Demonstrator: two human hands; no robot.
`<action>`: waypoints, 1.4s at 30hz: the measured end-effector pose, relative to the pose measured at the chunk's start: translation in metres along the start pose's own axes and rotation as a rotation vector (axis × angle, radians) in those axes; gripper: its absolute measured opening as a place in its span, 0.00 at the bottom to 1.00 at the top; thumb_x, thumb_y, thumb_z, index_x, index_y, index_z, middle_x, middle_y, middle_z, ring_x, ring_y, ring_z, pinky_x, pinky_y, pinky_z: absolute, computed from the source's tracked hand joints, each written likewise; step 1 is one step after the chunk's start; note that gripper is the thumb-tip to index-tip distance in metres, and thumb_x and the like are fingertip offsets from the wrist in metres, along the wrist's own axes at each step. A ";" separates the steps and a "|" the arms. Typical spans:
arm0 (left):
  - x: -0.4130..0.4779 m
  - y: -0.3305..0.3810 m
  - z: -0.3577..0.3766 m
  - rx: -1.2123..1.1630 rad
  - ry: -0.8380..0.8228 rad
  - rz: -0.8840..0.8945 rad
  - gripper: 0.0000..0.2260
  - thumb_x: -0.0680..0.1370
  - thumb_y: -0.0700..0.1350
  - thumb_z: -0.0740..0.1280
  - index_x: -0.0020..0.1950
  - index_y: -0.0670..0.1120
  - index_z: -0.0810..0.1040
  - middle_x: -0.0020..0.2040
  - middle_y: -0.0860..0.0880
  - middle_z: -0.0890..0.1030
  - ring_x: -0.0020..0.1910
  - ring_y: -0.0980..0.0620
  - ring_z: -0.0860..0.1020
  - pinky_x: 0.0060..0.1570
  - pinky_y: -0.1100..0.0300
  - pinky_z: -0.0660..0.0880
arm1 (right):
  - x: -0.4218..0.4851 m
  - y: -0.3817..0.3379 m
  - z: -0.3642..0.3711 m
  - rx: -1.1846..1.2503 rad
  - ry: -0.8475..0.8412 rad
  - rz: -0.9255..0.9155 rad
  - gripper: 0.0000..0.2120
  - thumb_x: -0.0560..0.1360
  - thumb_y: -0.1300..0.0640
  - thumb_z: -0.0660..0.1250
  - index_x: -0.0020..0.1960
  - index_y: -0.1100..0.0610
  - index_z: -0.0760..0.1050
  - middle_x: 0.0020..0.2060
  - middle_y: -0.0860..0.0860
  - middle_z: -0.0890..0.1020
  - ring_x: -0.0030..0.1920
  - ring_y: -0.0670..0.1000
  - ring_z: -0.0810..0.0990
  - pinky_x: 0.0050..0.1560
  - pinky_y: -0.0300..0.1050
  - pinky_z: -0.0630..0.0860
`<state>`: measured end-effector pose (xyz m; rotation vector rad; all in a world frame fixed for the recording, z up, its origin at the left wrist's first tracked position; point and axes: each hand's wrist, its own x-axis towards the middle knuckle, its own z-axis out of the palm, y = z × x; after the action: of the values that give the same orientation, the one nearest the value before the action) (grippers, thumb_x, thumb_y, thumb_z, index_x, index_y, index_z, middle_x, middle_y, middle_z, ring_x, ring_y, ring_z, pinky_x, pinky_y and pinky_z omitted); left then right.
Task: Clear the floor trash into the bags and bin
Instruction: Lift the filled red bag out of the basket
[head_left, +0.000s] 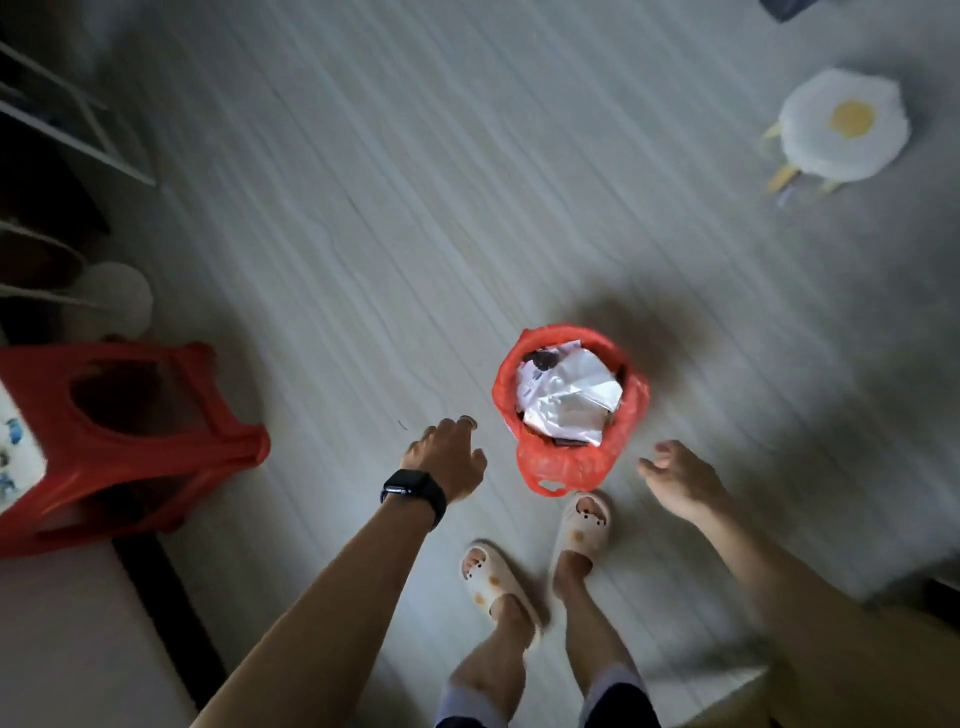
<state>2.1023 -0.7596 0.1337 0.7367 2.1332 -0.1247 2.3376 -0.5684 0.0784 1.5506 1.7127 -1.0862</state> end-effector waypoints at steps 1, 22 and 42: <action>0.029 0.005 0.015 0.010 0.002 0.000 0.21 0.80 0.53 0.59 0.73 0.52 0.65 0.68 0.47 0.72 0.67 0.45 0.70 0.63 0.49 0.70 | 0.027 0.007 0.012 0.023 -0.001 0.033 0.25 0.78 0.41 0.63 0.70 0.53 0.68 0.66 0.53 0.78 0.66 0.57 0.75 0.64 0.45 0.69; 0.327 -0.157 0.228 0.145 -0.132 -0.107 0.30 0.81 0.50 0.59 0.80 0.50 0.50 0.80 0.49 0.50 0.77 0.45 0.55 0.73 0.48 0.58 | 0.279 -0.112 0.194 0.494 0.538 0.094 0.17 0.81 0.56 0.57 0.65 0.64 0.60 0.59 0.69 0.77 0.57 0.69 0.76 0.46 0.49 0.67; 0.404 -0.242 0.287 0.049 0.109 -0.028 0.37 0.80 0.53 0.62 0.79 0.57 0.39 0.79 0.55 0.35 0.79 0.50 0.43 0.76 0.42 0.47 | 0.324 -0.363 0.271 0.165 0.484 -0.632 0.15 0.80 0.56 0.56 0.62 0.64 0.63 0.57 0.64 0.78 0.56 0.67 0.77 0.47 0.49 0.68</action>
<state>1.9842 -0.8687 -0.3942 0.7579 2.2512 -0.1550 1.9032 -0.6331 -0.2642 1.4859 2.6205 -1.2322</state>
